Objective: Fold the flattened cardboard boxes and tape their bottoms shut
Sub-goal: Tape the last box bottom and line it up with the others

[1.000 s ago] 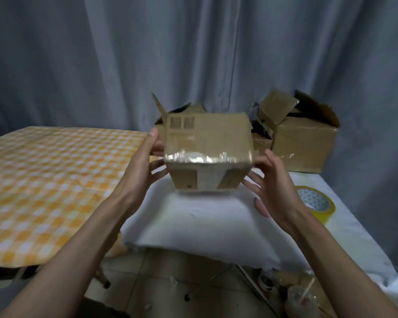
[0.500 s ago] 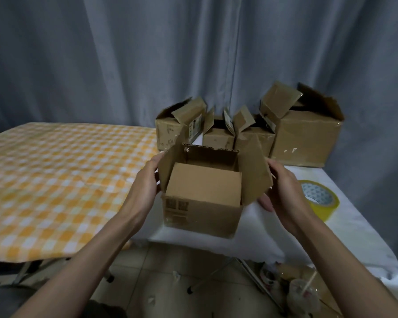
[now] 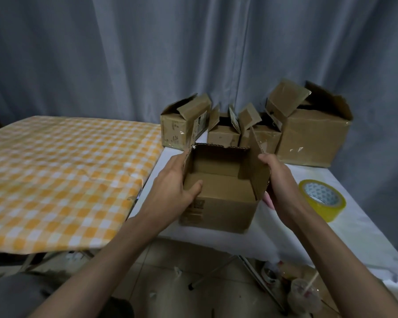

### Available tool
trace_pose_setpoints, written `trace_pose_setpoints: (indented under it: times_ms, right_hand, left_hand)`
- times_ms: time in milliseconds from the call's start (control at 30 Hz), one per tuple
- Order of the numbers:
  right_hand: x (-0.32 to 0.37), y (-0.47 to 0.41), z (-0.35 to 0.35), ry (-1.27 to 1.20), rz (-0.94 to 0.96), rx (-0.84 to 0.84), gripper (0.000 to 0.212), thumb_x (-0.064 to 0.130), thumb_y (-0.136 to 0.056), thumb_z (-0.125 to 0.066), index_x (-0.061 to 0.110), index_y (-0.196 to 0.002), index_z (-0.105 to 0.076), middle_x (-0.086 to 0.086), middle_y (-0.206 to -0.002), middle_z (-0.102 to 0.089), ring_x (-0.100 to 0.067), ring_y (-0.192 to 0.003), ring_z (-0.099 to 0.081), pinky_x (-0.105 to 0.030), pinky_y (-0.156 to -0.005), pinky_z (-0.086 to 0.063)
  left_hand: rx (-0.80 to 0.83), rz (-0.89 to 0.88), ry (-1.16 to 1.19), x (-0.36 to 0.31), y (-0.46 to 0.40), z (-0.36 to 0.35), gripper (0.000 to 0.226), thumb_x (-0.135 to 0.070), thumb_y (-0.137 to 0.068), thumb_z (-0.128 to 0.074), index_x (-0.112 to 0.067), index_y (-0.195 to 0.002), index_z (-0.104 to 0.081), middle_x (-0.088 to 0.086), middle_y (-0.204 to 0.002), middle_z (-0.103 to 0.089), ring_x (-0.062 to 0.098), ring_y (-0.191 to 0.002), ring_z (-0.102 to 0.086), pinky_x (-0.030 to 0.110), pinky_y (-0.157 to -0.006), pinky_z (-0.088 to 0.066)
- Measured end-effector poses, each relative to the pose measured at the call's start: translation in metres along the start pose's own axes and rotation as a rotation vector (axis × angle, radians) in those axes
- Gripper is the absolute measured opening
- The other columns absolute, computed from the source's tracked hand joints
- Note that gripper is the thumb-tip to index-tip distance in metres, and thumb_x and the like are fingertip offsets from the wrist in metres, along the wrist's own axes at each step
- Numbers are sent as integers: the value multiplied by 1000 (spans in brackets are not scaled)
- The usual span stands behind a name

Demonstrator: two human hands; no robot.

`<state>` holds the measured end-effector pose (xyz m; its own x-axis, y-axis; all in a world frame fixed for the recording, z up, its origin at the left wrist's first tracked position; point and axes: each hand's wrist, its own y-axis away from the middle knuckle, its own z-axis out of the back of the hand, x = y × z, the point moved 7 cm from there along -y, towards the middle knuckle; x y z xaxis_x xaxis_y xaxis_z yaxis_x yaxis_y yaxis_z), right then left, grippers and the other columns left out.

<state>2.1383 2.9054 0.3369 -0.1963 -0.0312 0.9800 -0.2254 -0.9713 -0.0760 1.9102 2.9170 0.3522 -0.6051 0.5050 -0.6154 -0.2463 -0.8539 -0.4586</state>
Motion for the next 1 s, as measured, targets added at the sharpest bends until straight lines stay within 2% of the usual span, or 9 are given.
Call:
trace_pose_setpoints:
  times_ms: [167,333,400,533,600,700,800,867,1000]
  right_hand:
    - [0,7,6,-207,-13,-9,41,33,-101,-35,14,-66,-47,5,-40,-50,-5,-35,-49,-22,-54,-34]
    - [-11,5,16,-301,-121,-48,31,50,-79,-50,20,-77,-57,6,-55,-54,-9,-57,-51,-31,-61,-30]
    - [-13,4,17,-277,-141,-47,34,51,-73,-51,22,-87,-62,3,-65,-58,-15,-71,-52,-34,-65,-32]
    - [-8,7,17,-277,-141,-44,26,47,-79,-49,23,-81,-59,6,-62,-54,-11,-65,-52,-34,-60,-24]
    - [-5,8,18,-275,-120,-37,25,41,-89,-48,24,-74,-57,8,-56,-54,-8,-57,-52,-33,-59,-25]
    - [1,10,17,-245,-75,-29,34,38,-99,-45,27,-78,-70,11,-66,-68,-6,-75,-62,-25,-74,-37]
    - [10,13,5,-136,-7,41,38,46,-104,-34,36,-115,-69,23,-104,-69,4,-106,-57,-17,-79,-36]
    - [18,13,-3,84,99,36,42,46,-106,-33,31,-137,-58,14,-137,-57,-4,-126,-48,-19,-99,-32]
    - [12,9,-25,568,219,107,55,47,-105,-35,20,-154,-36,4,-162,-29,-11,-150,-21,-21,-114,-12]
  left_hand:
    - [-47,-31,-24,-1,-6,8,102,-27,-79,-82,-23,-158,-18,-4,-157,-33,14,-140,-36,29,-112,-36]
    - [86,-135,-198,-21,-26,27,133,-32,-67,-90,-33,-158,6,-15,-165,-5,5,-148,-15,13,-105,-26]
    - [229,-125,-327,-27,-41,24,133,-34,-66,-90,-31,-158,5,-13,-165,-7,9,-148,-16,18,-108,-25]
    - [570,-81,-682,-43,-69,-6,125,-37,-68,-88,-24,-159,-4,-2,-161,-21,23,-146,-26,35,-113,-34]
    - [692,-34,-845,-49,-72,-22,107,-44,-74,-81,-22,-157,-17,4,-154,-34,28,-141,-33,41,-113,-33]
    - [776,-73,-1001,-49,-61,-39,62,-43,-89,-62,-24,-145,-42,5,-143,-50,25,-136,-40,42,-120,-16]
    - [753,-145,-1069,-42,-49,-42,47,-36,-94,-46,-23,-139,-51,6,-141,-54,22,-137,-42,46,-124,4]
    - [649,-195,-1124,-44,-47,-33,53,-38,-95,-44,-19,-145,-44,6,-148,-48,23,-146,-29,48,-123,8]
    - [375,-242,-1112,-56,-46,-6,89,-51,-87,-58,-9,-155,-17,11,-162,-21,29,-151,-12,45,-124,-7]
